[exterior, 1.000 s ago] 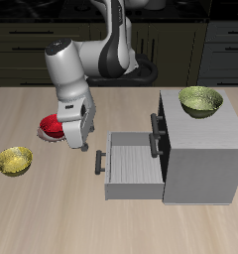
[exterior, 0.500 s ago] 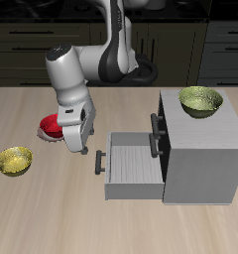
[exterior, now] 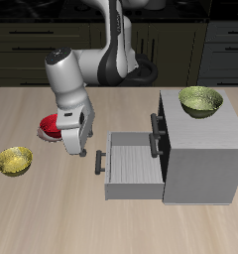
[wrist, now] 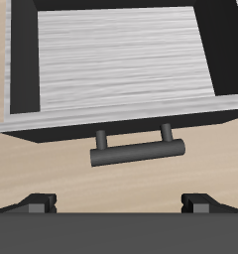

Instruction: Place the red bowl on the plate and close the bottom drawer of the white cabinet

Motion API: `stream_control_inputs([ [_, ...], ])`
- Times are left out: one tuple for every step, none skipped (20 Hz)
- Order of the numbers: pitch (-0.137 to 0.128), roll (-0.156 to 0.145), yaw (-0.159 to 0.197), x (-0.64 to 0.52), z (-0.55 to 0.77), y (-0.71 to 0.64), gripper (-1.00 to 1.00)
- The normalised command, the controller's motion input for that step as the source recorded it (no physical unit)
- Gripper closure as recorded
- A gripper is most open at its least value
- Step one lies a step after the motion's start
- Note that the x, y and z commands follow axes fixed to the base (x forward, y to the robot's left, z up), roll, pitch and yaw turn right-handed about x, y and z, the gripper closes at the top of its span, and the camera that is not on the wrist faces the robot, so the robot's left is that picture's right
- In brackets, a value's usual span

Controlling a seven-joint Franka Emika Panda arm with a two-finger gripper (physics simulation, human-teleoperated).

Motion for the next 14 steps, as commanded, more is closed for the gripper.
stream_control_inputs([
  [-0.037, -0.016, 0.022, 0.02, 0.05, -0.04, -1.00],
  [-0.065, -0.005, 0.013, 0.02, 0.11, 0.01, -1.00],
  [-0.035, 0.017, 0.023, 0.07, 0.15, 0.05, -1.00],
  [-0.010, 0.005, -0.016, 0.07, 0.06, 0.00, -1.00],
  [-0.010, 0.006, 0.012, 0.05, 0.00, 0.04, -1.00],
  [0.006, 0.021, 0.008, 0.07, -0.05, 0.06, -1.00],
  [-0.002, 0.016, -0.004, 0.02, -0.10, -0.02, -1.00],
  [-0.025, 0.015, 0.030, 0.03, -0.05, 0.01, -1.00],
  [-0.006, 0.012, 0.000, 0.08, -0.04, 0.03, -1.00],
  [-0.037, 0.024, -0.024, 0.10, -0.02, 0.13, -1.00],
  [-0.026, 0.025, 0.039, 0.24, -0.05, 0.10, -1.00],
  [0.000, 0.000, 0.000, 0.00, 0.00, 0.00, -1.00],
  [-0.024, 0.031, 0.017, 0.36, 0.00, 0.21, -1.00],
  [-0.065, 0.025, -0.023, 0.20, 0.09, 0.18, -1.00],
])
